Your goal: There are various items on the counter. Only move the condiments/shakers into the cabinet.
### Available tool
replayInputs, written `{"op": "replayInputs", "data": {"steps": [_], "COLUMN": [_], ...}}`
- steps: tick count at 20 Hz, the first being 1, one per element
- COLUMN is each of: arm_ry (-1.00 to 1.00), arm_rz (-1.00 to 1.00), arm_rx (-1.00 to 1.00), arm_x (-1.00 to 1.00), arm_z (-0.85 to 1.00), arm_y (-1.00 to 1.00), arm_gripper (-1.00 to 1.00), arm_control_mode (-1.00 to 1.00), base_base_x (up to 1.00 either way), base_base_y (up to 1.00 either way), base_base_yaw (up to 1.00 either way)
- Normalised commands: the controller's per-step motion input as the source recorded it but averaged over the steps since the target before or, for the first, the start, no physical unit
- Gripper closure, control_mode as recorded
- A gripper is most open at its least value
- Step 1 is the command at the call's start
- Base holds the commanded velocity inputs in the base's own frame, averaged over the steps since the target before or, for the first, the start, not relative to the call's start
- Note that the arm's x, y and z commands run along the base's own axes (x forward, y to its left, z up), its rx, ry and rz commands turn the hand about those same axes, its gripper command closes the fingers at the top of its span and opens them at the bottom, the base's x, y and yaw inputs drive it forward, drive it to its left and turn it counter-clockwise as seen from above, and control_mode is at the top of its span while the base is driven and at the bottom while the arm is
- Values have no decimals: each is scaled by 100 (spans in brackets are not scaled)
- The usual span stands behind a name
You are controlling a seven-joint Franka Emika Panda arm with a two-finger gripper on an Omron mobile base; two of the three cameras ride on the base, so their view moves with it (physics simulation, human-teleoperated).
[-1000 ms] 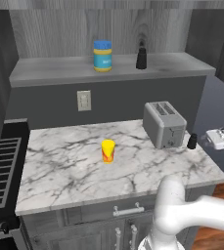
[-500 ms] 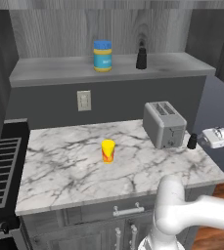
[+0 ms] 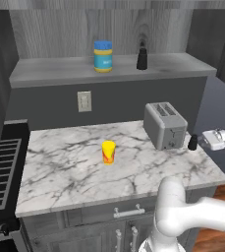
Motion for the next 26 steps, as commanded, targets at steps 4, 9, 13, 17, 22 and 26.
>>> {"op": "replayInputs", "data": {"steps": [4, 9, 13, 17, 22, 26], "arm_ry": [0, 0, 0, 0, 0, 0], "arm_rz": [0, 0, 0, 0, 0, 0], "arm_rx": [0, 0, 0, 0, 0, 0], "arm_x": [9, 17, 15, 21, 18, 16], "arm_z": [-1, -2, 0, 0, -1, -5], "arm_y": [4, 0, 0, 0, 0, 0], "arm_gripper": [-100, -100, -100, -100, -100, -100], "arm_control_mode": [-100, -100, -100, -100, -100, -100], "base_base_x": [0, 0, 0, 0, 0, 0], "base_base_y": [0, 0, 0, 0, 0, 0], "base_base_yaw": [0, 0, 0, 0, 0, 0]}}
